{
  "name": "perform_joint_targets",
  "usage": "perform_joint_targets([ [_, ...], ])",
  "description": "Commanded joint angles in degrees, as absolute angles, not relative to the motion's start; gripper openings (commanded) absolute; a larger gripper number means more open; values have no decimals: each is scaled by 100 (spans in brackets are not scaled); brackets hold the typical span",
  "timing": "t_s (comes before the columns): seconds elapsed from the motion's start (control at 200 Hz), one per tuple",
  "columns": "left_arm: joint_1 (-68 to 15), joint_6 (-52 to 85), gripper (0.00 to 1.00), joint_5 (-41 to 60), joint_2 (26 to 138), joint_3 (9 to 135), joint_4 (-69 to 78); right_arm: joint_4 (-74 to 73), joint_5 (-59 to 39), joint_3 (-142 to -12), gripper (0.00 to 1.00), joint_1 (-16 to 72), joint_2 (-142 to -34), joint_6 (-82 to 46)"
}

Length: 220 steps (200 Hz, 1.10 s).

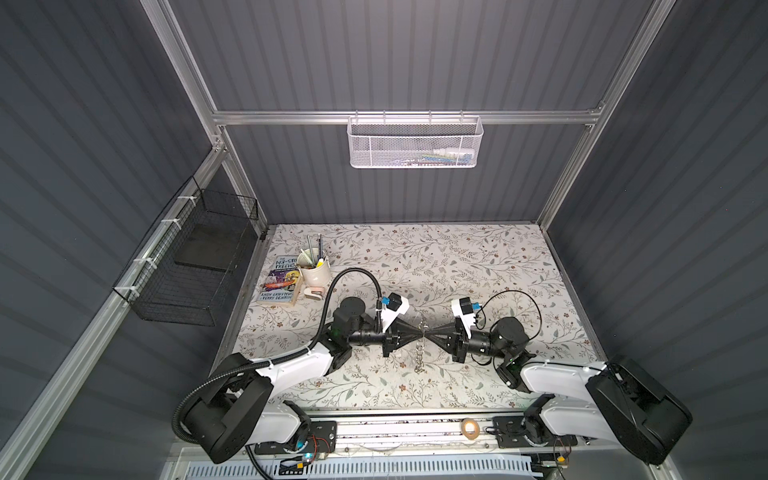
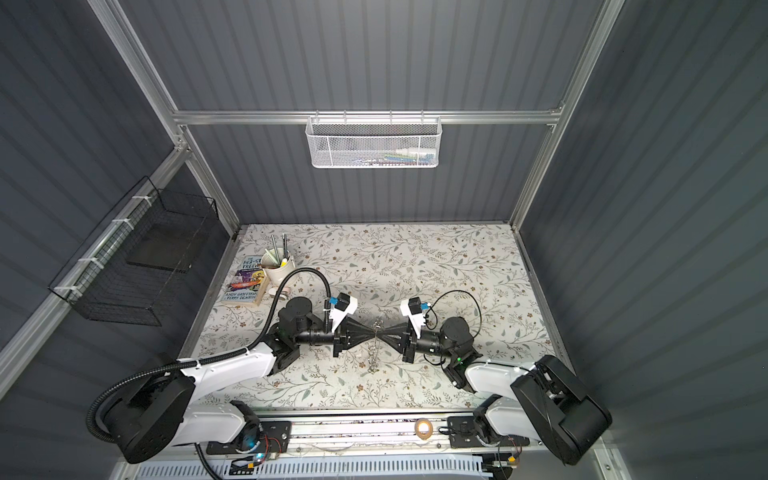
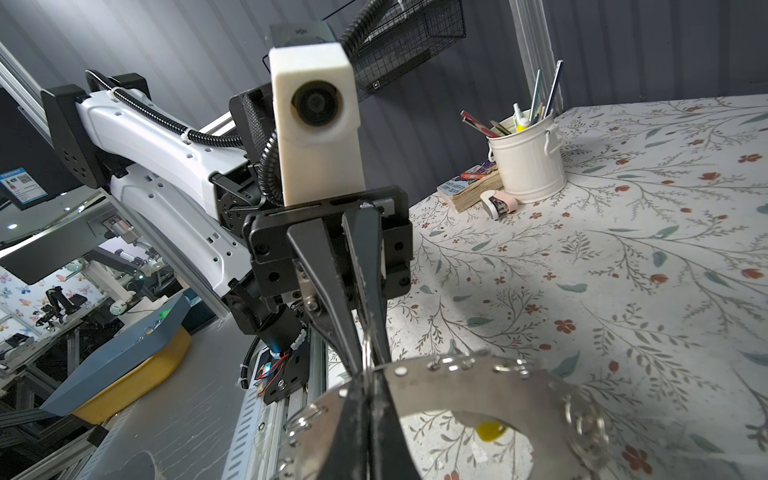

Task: Put the keys on the keyring
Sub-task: 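Hold the plate upright between both grippers with keys dangling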

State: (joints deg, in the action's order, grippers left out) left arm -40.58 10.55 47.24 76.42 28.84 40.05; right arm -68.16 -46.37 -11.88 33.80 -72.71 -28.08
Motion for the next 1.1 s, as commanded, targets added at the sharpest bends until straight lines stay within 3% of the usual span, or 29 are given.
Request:
perform_joint_targets([
  [0.0, -4104, 992, 10, 4855, 7690, 2979, 4245, -7057, -4777, -1222, 0, 3382, -7306, -2818],
  [0.225, -4098, 1066, 10, 4832, 7553, 2889, 4472, -6996, -4798, -1248, 0, 3377, -7322, -2817],
  [0.615, -4122, 969, 0, 4904, 7688, 3024, 4182, -6935, -4806, -1272, 0, 3379, -7317, -2812],
  [1.096, -4137, 824, 0, 4532, 7634, 3015, 3970, -6756, -4800, -1310, 0, 3379, -7272, -2771],
])
